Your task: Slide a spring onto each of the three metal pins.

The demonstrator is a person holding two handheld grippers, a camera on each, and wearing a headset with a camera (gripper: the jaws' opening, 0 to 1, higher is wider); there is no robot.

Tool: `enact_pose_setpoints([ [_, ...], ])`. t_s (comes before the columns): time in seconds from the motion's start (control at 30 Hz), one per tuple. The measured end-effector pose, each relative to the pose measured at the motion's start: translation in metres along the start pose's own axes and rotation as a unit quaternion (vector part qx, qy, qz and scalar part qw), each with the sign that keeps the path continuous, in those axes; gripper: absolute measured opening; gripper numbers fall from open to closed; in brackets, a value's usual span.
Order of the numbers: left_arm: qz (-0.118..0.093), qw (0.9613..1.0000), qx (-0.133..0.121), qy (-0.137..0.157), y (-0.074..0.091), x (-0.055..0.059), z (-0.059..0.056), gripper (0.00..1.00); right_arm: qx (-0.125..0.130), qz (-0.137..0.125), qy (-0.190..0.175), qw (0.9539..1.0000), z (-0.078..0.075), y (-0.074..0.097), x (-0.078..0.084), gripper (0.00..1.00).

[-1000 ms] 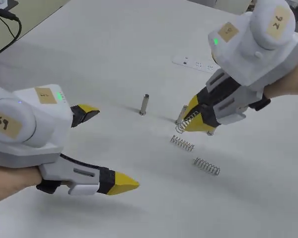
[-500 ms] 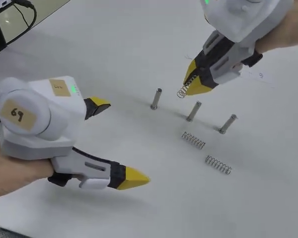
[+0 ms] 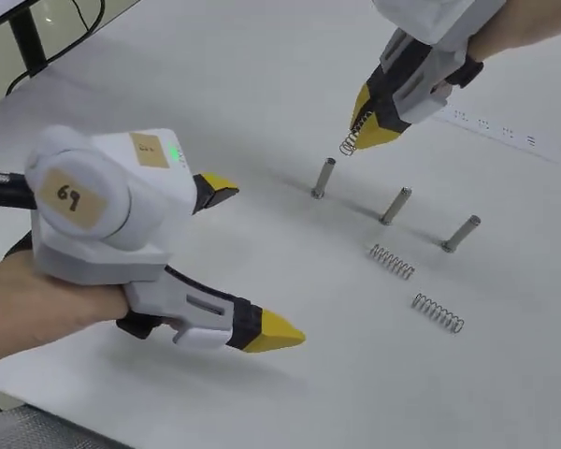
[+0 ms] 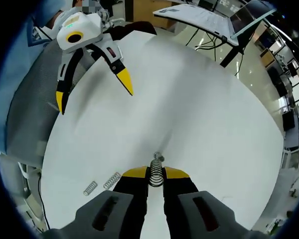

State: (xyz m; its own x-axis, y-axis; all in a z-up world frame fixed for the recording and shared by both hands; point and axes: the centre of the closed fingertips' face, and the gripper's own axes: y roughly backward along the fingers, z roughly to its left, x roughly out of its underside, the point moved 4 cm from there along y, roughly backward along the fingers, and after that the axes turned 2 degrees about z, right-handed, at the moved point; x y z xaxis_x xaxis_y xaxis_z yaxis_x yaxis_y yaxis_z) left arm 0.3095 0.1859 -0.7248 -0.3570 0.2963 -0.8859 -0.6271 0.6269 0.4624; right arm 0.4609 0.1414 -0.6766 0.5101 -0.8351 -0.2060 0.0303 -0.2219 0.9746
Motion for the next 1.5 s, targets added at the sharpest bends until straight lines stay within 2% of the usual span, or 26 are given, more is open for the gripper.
enact_pose_setpoints([
  [0.1, 0.0, 1.0, 0.001, 0.0, 0.0, 0.001, 0.0, 0.94, -0.005, 0.0, 0.001, 1.0, 0.0, -0.002, -0.003, 0.08],
  [0.27, 0.0, 1.0, 0.003, 0.004, -0.001, 0.002, 0.0, 0.94, -0.016, 0.009, 0.009, 0.9998, -0.009, -0.01, -0.002, 0.08],
  [0.4, 0.0, 1.0, 0.003, 0.005, -0.001, 0.002, 0.001, 0.93, -0.023, 0.016, 0.012, 0.9995, -0.007, -0.011, 0.0, 0.08],
  [0.6, 0.001, 1.0, 0.005, 0.007, -0.002, 0.004, 0.002, 0.93, -0.023, 0.017, 0.014, 0.9995, -0.002, -0.011, -0.001, 0.08],
  [0.7, 0.002, 1.0, 0.006, 0.008, -0.002, 0.005, 0.002, 0.92, -0.027, 0.018, 0.015, 0.9993, -0.011, -0.015, 0.002, 0.08],
  [0.93, 0.004, 0.9999, 0.008, 0.009, -0.004, 0.005, 0.001, 0.92, -0.03, 0.018, 0.018, 0.9992, -0.013, -0.017, 0.001, 0.08],
  [1.13, 0.005, 0.9999, 0.011, 0.01, -0.005, 0.006, 0.0, 0.91, -0.033, 0.021, 0.023, 0.999, -0.007, -0.018, -0.001, 0.08],
  [1.5, 0.009, 0.9998, 0.014, 0.011, -0.005, 0.008, 0.0, 0.9, -0.038, 0.029, 0.027, 0.9985, -0.008, -0.027, 0.0, 0.08],
])
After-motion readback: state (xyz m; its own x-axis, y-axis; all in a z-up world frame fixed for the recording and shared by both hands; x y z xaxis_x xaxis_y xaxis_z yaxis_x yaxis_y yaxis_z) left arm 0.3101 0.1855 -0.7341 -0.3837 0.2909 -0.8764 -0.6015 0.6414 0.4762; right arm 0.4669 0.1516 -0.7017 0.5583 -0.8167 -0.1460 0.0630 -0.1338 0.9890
